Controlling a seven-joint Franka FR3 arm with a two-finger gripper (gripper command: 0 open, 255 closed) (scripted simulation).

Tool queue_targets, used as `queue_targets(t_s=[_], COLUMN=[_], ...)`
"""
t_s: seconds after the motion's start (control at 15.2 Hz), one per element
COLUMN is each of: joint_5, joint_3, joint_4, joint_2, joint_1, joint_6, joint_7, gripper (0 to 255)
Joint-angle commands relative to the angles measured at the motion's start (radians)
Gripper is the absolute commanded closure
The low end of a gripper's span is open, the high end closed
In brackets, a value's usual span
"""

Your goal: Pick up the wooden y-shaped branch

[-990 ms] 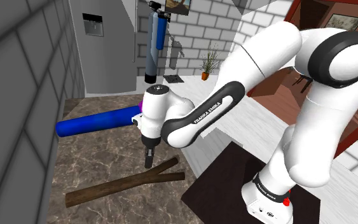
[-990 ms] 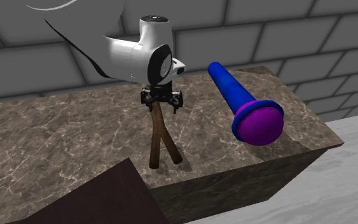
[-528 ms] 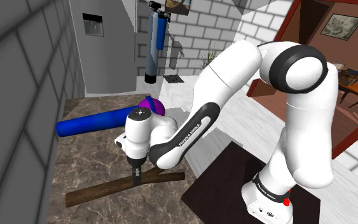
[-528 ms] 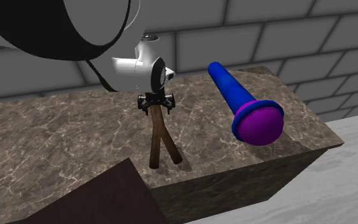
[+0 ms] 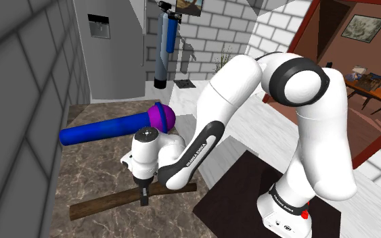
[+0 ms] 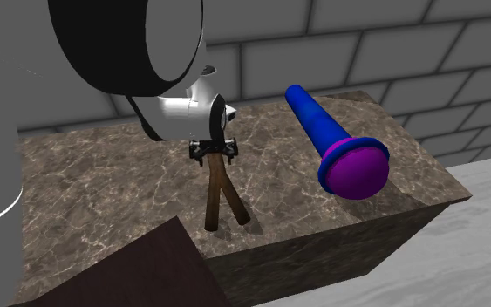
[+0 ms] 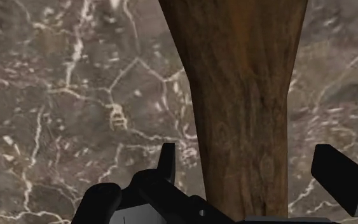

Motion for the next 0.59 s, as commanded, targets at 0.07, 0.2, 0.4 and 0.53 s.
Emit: queue_targets(t_s=[0.07,0.2,0.4,0.53], joint_5=[-0.004,-0.004,-0.004,-0.004], joint_3=[-0.005,-0.005,-0.005,-0.005], joint_4=[0.007,0.006,0.006,0.006], joint_2=[0.012,0.012,0.012,0.012], joint_1=[0.004,0.004,0.004,0.004], joint_6=[0.006,0.006,0.006,0.006], joint_7=[0.003,0.003,0.003,0.003], gripper=[0,255,255,255])
